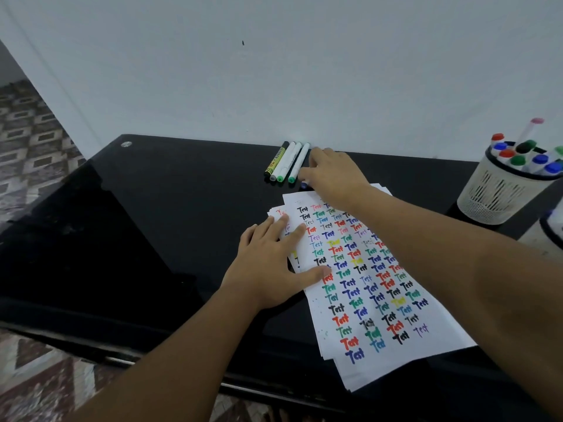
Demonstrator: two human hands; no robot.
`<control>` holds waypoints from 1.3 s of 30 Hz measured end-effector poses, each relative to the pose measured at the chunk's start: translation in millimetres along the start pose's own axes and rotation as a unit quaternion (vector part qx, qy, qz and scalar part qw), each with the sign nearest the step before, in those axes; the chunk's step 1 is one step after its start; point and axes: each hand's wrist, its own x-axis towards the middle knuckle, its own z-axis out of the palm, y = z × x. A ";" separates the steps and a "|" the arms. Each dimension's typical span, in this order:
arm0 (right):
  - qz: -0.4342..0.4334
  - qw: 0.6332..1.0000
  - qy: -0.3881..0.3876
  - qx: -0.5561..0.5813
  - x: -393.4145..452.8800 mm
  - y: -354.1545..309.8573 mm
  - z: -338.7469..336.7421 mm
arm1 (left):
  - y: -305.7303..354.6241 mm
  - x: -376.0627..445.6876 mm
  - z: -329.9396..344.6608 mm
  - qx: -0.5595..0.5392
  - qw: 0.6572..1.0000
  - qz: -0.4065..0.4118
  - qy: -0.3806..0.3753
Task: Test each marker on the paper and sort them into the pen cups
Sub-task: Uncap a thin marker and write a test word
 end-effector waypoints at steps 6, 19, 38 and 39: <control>-0.002 0.999 0.041 -0.001 -9.0 2.0 -6.2 | -0.2 0.1 0.4 -0.007 1.000 0.001 0.006; 0.102 0.952 -0.113 0.267 -112.8 -25.5 -64.4 | -2.8 -0.4 5.0 -0.048 0.996 0.016 0.072; 0.014 0.986 -0.136 0.098 -143.5 -52.0 -65.7 | -9.5 -5.5 11.8 -0.021 0.965 0.169 0.200; 0.016 0.986 -0.132 0.099 -144.0 -51.6 -65.1 | -9.7 -5.4 11.8 -0.019 0.965 0.172 0.198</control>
